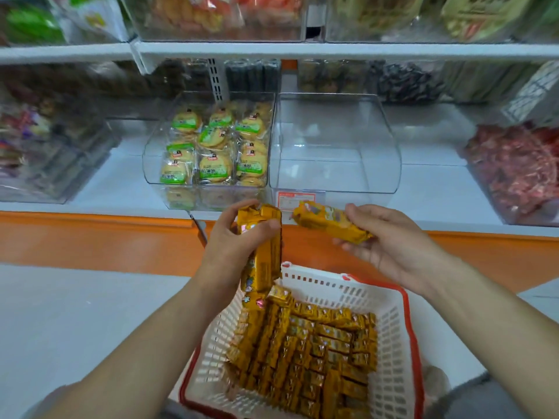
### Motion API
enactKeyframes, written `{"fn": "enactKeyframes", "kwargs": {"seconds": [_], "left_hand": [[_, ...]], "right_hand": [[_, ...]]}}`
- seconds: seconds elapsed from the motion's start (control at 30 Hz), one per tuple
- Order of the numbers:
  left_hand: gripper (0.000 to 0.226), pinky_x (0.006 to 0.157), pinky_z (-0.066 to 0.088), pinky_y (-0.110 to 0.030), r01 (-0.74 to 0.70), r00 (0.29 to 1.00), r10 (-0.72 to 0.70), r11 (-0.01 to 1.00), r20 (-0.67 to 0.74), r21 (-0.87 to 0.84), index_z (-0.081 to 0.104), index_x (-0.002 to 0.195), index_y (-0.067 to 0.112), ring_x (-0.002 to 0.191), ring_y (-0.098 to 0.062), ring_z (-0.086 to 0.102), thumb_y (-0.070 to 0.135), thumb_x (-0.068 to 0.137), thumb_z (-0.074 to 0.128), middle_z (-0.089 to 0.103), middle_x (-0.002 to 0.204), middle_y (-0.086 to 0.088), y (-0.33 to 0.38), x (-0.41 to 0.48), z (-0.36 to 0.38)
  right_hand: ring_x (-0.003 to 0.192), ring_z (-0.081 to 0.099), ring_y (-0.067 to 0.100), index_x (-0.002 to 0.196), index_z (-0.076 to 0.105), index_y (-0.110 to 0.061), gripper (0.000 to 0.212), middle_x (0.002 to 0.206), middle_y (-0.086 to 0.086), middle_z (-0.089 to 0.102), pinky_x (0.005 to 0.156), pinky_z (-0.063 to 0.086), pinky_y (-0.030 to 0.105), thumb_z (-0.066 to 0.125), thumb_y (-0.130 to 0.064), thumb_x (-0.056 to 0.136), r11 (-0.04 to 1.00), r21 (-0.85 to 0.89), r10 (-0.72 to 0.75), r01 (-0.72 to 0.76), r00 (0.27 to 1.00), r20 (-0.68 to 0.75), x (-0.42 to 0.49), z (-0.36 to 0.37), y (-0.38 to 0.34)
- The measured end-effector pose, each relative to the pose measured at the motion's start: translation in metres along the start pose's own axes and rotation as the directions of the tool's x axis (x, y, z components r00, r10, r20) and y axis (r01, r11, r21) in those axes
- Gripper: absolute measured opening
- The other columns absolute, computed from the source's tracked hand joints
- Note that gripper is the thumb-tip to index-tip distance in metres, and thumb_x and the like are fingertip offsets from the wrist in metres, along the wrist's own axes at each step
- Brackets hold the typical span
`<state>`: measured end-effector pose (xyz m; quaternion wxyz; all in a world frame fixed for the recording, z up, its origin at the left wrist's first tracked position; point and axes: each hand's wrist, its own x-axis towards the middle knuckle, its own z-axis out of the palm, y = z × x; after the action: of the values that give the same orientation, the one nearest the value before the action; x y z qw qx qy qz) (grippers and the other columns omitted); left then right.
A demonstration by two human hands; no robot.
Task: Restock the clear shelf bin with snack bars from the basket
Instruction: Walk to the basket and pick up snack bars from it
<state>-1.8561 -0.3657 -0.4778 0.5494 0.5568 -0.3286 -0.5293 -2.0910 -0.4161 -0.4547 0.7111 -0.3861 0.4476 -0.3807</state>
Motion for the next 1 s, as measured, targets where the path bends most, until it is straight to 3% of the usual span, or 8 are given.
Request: {"fn": "enactKeyframes", "kwargs": {"seconds": [0.1,0.23,0.43,0.53,0.63,0.83,0.93,1.0], "left_hand": [[0.070,0.077,0.061,-0.057,-0.039,0.998,0.037,0.999,-0.051,-0.021,0.068,0.116,0.035,0.093,-0.043,0.074,0.039,0.050,0.091,0.074,0.107,-0.019,-0.002,0.007,0.004],[0.077,0.065,0.062,-0.038,-0.049,0.998,0.048,0.999,-0.043,-0.012,0.065,0.123,0.031,0.086,-0.030,0.078,0.036,0.050,0.091,0.074,0.108,-0.012,-0.008,0.014,0.016],[0.078,0.066,0.061,-0.034,-0.065,0.997,0.066,0.997,-0.037,0.032,0.061,0.123,0.033,0.086,-0.023,0.078,0.039,0.050,0.088,0.072,0.112,-0.010,-0.008,0.021,0.025],[0.076,0.066,0.061,-0.032,-0.103,0.993,0.105,0.993,-0.048,0.050,0.061,0.121,0.035,0.086,-0.021,0.077,0.041,0.050,0.086,0.072,0.111,-0.009,-0.003,0.025,0.027],[0.074,0.067,0.061,-0.031,-0.164,0.984,0.170,0.982,-0.062,0.093,0.058,0.121,0.038,0.088,-0.020,0.076,0.042,0.052,0.085,0.071,0.106,-0.004,0.010,0.032,0.026],[0.060,0.064,0.061,-0.026,-0.249,0.943,0.290,0.941,-0.165,0.230,0.052,0.127,0.031,0.083,-0.015,0.073,0.021,0.078,0.086,0.066,0.098,0.006,0.041,0.075,0.014],[0.058,0.070,0.062,-0.028,-0.289,0.926,0.340,0.918,-0.163,0.271,0.051,0.128,0.028,0.084,-0.011,0.072,0.016,0.082,0.083,0.065,0.103,0.003,0.041,0.095,0.006],[0.059,0.065,0.058,-0.018,-0.318,0.922,0.368,0.898,-0.121,0.303,0.050,0.127,0.027,0.077,0.000,0.070,0.011,0.081,0.083,0.066,0.100,0.004,0.035,0.105,0.001]], "right_hand": [[0.072,0.073,0.030,0.093,0.059,-0.005,0.031,0.090,0.024,0.071,0.058,0.059,0.032,0.076,-0.009,0.067,0.996,0.086,0.017,-0.024,0.997,0.079,0.004,0.014,0.008],[0.083,0.073,0.029,0.123,0.060,-0.016,0.053,0.103,0.017,0.072,0.065,0.058,0.037,0.076,0.002,0.076,0.998,-0.066,-0.005,0.014,0.991,0.132,0.004,0.032,0.023],[0.091,0.073,0.027,0.131,0.053,-0.049,0.066,0.105,0.005,0.070,0.074,0.057,0.038,0.077,-0.008,0.084,0.949,-0.278,-0.111,0.151,0.982,0.156,0.007,0.030,0.023],[0.093,0.073,0.024,0.129,0.056,-0.039,0.050,0.101,0.001,0.072,0.078,0.060,0.043,0.075,-0.016,0.088,0.935,-0.305,-0.157,0.183,0.982,0.108,0.012,0.034,0.022],[0.090,0.073,0.018,0.119,0.057,-0.034,0.039,0.096,-0.001,0.075,0.075,0.059,0.036,0.075,-0.020,0.087,0.907,-0.335,-0.268,0.255,0.963,0.006,0.025,0.038,0.006],[0.093,0.068,0.021,0.102,0.052,-0.037,0.045,0.094,-0.003,0.069,0.086,0.056,0.048,0.083,-0.014,0.078,0.747,-0.558,-0.498,0.361,0.860,-0.111,0.119,0.031,-0.050],[0.086,0.064,0.018,0.104,0.055,-0.025,0.045,0.084,-0.005,0.062,0.087,0.054,0.052,0.084,-0.007,0.074,0.713,-0.621,-0.496,0.324,0.860,-0.122,0.184,0.027,-0.058],[0.084,0.063,0.019,0.112,0.058,-0.019,0.050,0.084,-0.003,0.061,0.089,0.054,0.048,0.086,-0.007,0.073,0.681,-0.677,-0.483,0.281,0.866,-0.127,0.227,0.026,-0.064]]}}
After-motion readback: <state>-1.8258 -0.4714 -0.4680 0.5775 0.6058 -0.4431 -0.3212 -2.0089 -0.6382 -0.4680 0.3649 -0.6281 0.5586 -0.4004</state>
